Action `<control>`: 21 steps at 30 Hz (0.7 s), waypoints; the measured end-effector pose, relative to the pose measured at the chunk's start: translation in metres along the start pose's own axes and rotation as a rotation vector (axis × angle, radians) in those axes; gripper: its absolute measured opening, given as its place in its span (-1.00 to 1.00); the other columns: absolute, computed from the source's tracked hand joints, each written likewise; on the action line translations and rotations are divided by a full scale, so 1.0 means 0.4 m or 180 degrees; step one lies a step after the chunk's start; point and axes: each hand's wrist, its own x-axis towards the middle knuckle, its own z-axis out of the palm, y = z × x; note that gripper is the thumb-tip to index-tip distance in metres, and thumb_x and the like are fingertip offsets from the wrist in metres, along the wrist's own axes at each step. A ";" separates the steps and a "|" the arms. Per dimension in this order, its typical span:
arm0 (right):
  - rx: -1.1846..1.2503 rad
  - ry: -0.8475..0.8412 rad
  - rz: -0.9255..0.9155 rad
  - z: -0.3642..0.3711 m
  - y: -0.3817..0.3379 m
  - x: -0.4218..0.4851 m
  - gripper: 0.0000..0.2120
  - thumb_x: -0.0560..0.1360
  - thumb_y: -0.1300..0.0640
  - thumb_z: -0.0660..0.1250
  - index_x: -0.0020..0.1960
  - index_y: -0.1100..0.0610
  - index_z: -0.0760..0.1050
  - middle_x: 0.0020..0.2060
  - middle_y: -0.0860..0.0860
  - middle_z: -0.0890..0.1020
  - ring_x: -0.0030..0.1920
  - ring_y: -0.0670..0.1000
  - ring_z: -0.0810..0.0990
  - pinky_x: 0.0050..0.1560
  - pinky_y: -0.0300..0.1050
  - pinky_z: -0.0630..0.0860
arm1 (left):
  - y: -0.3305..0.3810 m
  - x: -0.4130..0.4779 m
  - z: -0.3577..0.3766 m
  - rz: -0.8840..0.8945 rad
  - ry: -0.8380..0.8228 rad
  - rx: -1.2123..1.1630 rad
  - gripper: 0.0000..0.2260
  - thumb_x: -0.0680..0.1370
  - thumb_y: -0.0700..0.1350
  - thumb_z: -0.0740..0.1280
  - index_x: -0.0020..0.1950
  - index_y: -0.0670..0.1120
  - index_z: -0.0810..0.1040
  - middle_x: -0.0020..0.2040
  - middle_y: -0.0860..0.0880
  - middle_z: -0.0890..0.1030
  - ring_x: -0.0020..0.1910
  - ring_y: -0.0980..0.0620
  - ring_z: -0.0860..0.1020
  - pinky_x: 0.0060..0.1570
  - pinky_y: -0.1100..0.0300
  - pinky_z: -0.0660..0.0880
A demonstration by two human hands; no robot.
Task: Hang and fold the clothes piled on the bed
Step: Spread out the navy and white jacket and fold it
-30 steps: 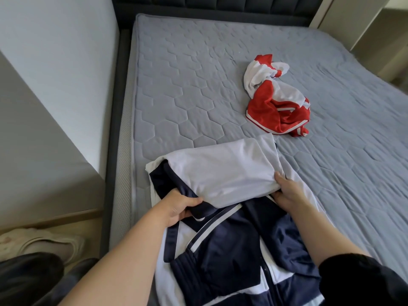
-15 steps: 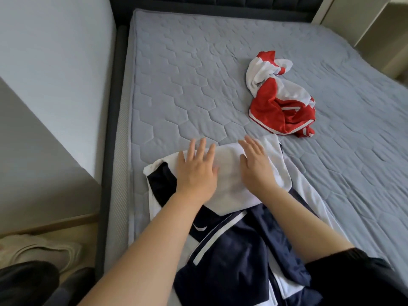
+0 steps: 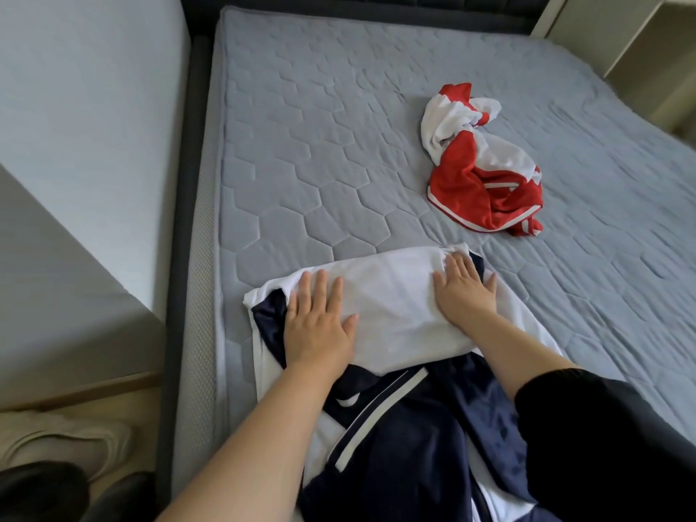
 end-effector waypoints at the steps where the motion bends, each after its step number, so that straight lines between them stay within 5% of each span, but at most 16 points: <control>1: 0.0119 0.0112 0.0072 -0.004 -0.019 0.000 -0.44 0.61 -0.09 -0.13 0.56 0.09 0.03 0.55 -0.04 0.01 0.54 -0.06 -0.13 0.46 0.23 -0.25 | 0.000 0.006 -0.005 0.0016 0.0017 0.0024 -0.43 0.63 0.18 -0.07 0.57 0.02 -0.15 0.58 -0.03 -0.19 0.53 -0.05 -0.29 0.45 0.02 -0.32; 6: 0.1110 0.1134 0.0363 -0.048 -0.043 0.017 -0.59 0.62 0.10 0.05 0.44 0.20 0.26 0.48 0.13 0.22 0.48 0.12 0.15 0.44 0.12 0.05 | -0.006 0.010 -0.006 0.0051 0.0023 0.0043 -0.44 0.62 0.19 -0.10 0.57 0.03 -0.14 0.58 -0.03 -0.18 0.53 -0.04 -0.29 0.43 0.03 -0.35; 11: 0.1809 0.0923 0.1159 -0.091 -0.013 0.081 -0.63 0.56 -0.01 0.14 0.12 0.23 0.55 0.16 0.21 0.54 0.20 0.24 0.46 0.17 0.03 0.41 | -0.009 0.010 0.005 0.0045 -0.0088 -0.0015 -0.42 0.62 0.19 -0.10 0.57 0.02 -0.17 0.58 -0.04 -0.19 0.53 -0.04 -0.28 0.44 0.02 -0.32; 14: 0.2487 0.0896 0.1375 -0.110 -0.001 0.112 -0.82 0.52 0.05 0.22 -0.10 0.14 0.53 -0.14 0.11 0.60 0.01 0.20 0.58 -0.06 -0.13 0.39 | -0.012 0.002 0.017 0.0028 -0.0093 -0.0051 -0.42 0.62 0.19 -0.09 0.57 0.02 -0.17 0.58 -0.04 -0.18 0.53 -0.05 -0.26 0.45 0.02 -0.29; 16: 0.2992 0.1092 0.1644 -0.124 0.025 0.131 -0.91 0.49 0.09 0.28 -0.08 0.10 0.51 -0.16 0.07 0.56 0.03 0.18 0.59 -0.04 -0.14 0.39 | -0.013 -0.002 0.025 0.0006 -0.0087 -0.0046 -0.42 0.62 0.20 -0.09 0.57 0.03 -0.17 0.58 -0.03 -0.17 0.54 -0.05 -0.26 0.46 0.02 -0.28; 21: 0.2965 0.0879 0.1977 -0.115 0.049 0.138 -0.59 0.51 -0.05 0.31 0.20 0.25 0.48 -0.02 0.10 0.54 -0.07 0.11 0.49 -0.04 -0.12 0.37 | -0.014 0.000 0.032 -0.0022 -0.0079 -0.0098 -0.42 0.62 0.20 -0.09 0.57 0.03 -0.19 0.58 -0.02 -0.18 0.53 -0.04 -0.27 0.46 0.03 -0.28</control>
